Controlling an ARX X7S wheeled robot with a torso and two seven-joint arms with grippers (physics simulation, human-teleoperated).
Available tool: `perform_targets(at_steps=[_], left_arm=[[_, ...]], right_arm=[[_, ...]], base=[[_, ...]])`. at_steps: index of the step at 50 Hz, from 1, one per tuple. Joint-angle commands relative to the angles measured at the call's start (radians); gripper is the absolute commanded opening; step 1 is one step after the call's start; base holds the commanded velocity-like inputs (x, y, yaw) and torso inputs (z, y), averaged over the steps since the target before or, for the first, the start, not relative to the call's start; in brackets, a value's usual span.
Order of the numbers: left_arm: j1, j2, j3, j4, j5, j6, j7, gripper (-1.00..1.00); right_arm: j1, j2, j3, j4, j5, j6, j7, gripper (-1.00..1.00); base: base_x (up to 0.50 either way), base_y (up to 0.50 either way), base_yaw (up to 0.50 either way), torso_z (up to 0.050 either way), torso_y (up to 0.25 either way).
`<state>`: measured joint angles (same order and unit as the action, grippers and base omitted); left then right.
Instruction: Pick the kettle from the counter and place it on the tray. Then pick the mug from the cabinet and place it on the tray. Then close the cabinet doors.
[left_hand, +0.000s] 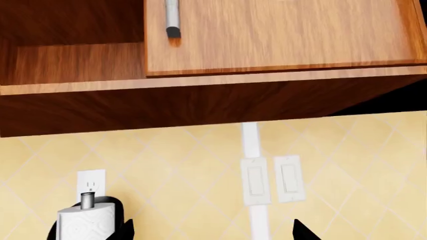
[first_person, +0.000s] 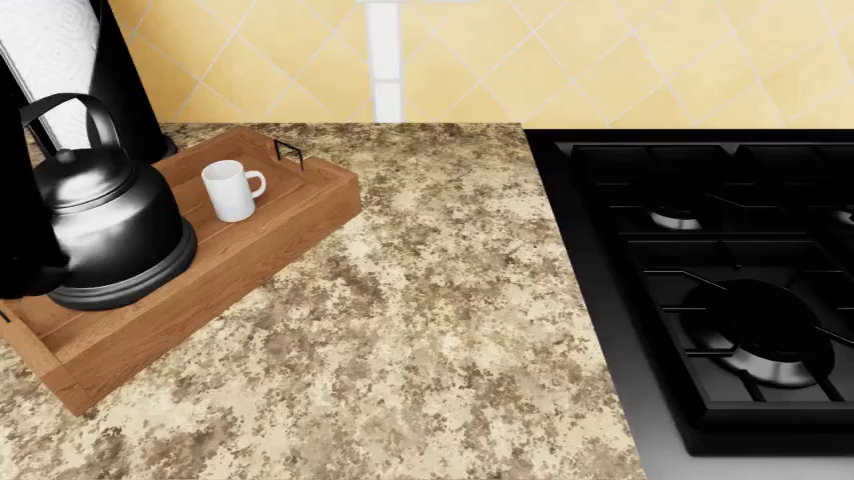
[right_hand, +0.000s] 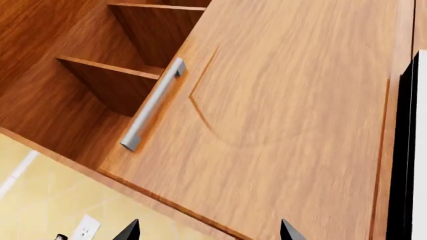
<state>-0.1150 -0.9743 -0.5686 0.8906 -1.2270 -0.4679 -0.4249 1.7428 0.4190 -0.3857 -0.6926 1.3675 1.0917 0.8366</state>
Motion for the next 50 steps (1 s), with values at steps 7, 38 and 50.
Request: perform_targets(at_steps=[7, 38, 50], left_arm=[[-0.106, -0.052, 0.067, 0.012, -0.046, 0.007, -0.069, 1.0], [-0.158, -0.073, 0.115, 0.029, -0.051, 0.011, -0.088, 1.0], [-0.197, -0.099, 0.142, 0.03, -0.065, 0.008, -0.105, 1.0]], right_arm=[[-0.089, 0.115, 0.043, -0.16, 0.166, 0.065, 0.179, 1.0], [-0.192, 0.314, 0.136, -0.244, 0.224, 0.037, 0.195, 1.0], [-0.201, 0.325, 0.147, -0.246, 0.225, 0.022, 0.202, 1.0]], base=[[0.0, 0.0, 0.0, 0.0, 0.0], [0.0, 0.0, 0.0, 0.0, 0.0], [0.0, 0.24, 0.0, 0.0, 0.0]])
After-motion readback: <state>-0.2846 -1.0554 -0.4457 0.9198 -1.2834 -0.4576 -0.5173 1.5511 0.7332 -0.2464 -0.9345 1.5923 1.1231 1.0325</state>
